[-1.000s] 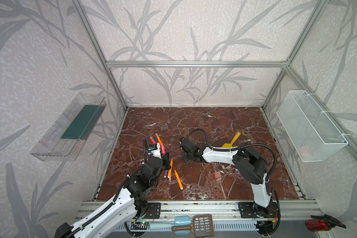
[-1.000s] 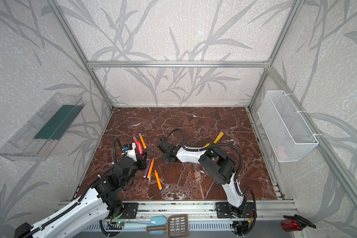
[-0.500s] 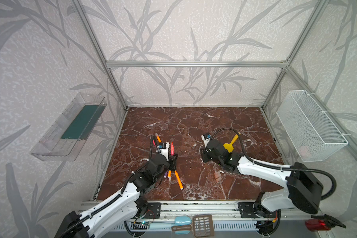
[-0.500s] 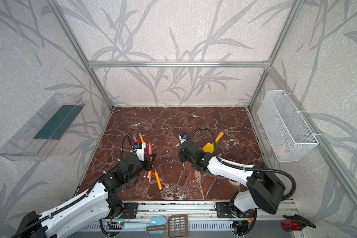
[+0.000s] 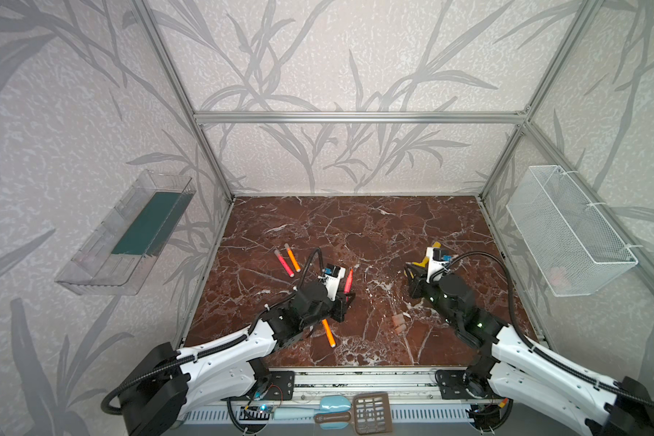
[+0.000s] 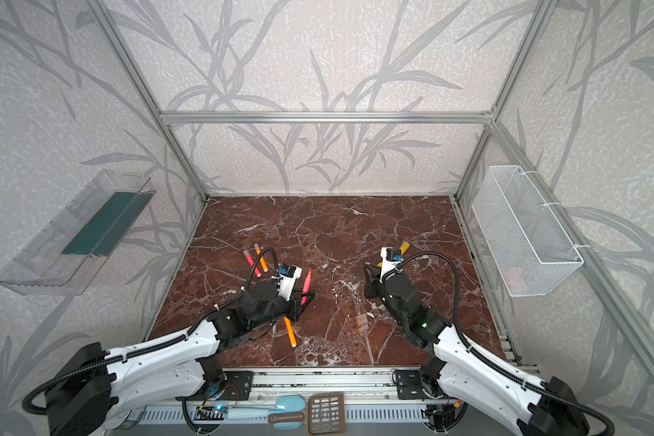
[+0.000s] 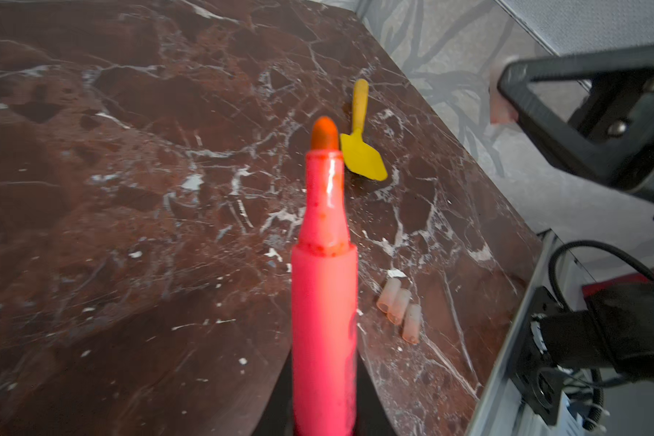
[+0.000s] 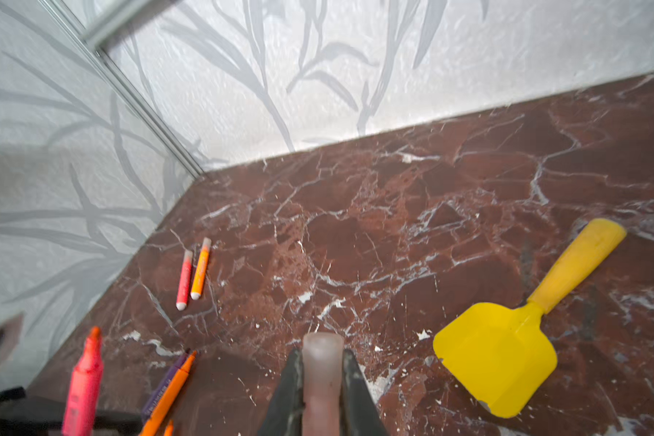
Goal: Insert the pens into the pen caps
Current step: 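Lift the cap toward the marker while the left gripper brings the marker forward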
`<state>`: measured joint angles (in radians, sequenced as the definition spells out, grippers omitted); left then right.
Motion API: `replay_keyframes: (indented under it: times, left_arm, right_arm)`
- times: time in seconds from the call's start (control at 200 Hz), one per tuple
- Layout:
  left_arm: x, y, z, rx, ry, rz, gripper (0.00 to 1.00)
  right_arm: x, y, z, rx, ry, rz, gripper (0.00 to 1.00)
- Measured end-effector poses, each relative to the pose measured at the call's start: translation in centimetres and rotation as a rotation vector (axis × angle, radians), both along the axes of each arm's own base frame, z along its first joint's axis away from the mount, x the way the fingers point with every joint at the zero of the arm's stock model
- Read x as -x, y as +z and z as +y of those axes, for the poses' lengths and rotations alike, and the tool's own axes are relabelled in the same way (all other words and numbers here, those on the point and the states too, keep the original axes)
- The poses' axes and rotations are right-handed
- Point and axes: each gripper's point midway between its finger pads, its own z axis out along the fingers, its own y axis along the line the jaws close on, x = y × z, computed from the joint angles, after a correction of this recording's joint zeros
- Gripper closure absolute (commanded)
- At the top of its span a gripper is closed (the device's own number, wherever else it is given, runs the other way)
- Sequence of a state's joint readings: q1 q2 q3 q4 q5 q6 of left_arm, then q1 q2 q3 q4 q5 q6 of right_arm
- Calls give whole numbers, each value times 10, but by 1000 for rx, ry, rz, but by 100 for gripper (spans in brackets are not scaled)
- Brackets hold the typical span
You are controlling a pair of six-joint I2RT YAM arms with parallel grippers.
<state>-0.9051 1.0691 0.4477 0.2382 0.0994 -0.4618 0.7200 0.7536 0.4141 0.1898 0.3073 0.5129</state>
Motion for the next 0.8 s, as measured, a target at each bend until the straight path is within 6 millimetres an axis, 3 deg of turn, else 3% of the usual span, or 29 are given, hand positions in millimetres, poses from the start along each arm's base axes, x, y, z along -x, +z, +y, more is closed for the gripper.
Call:
replay_keyframes:
  times: [0.11, 0.29, 0.53, 0.8]
  left_arm:
    - [9, 3, -24, -16, -78, -25, 100]
    - [7, -2, -41, -29, -114, -51, 100]
    - [5, -7, -47, -27, -119, -53, 100]
    - [4, -5, -51, -10, -123, -60, 100]
  right_arm:
    - [8, 21, -17, -54, -42, -68, 100]
    - [17, 44, -26, -120, -47, -130, 100]
    - [18, 35, 3, -124, 83, -65, 100]
    - [15, 57, 44, -175, 248, -42, 100]
